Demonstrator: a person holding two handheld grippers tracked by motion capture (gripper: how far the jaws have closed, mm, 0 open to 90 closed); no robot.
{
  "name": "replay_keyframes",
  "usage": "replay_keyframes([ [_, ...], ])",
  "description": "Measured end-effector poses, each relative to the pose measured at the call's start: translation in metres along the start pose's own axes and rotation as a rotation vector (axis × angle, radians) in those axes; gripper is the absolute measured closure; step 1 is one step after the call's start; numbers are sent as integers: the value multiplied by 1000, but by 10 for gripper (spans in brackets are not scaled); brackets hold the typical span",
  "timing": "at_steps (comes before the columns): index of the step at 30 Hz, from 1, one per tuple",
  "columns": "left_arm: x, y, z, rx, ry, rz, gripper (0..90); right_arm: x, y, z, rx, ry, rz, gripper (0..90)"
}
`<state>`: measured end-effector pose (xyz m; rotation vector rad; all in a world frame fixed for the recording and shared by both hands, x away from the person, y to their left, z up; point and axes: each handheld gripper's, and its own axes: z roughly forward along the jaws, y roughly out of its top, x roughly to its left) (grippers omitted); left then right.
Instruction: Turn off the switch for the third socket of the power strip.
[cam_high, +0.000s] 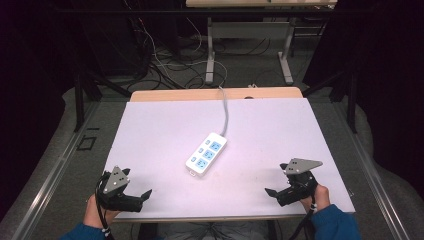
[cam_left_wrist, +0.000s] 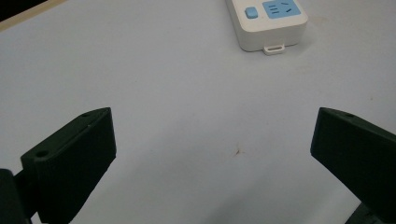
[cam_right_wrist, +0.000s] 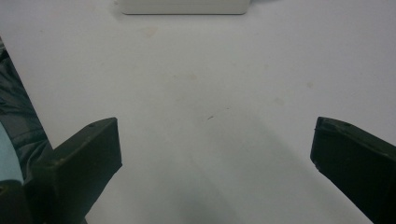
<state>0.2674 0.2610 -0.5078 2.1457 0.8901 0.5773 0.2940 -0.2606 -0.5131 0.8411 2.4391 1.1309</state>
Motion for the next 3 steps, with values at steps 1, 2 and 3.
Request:
replay_keyframes([
  [1,0,0,0,0,-1,-4,4,0,0,0,-1,0,-2,12],
  [2,1,0,0,-1,5,3,4,0,0,0,0,-1,5,12],
  [3,1,0,1,1,5,5,4,0,0,0,2,1,8,12],
])
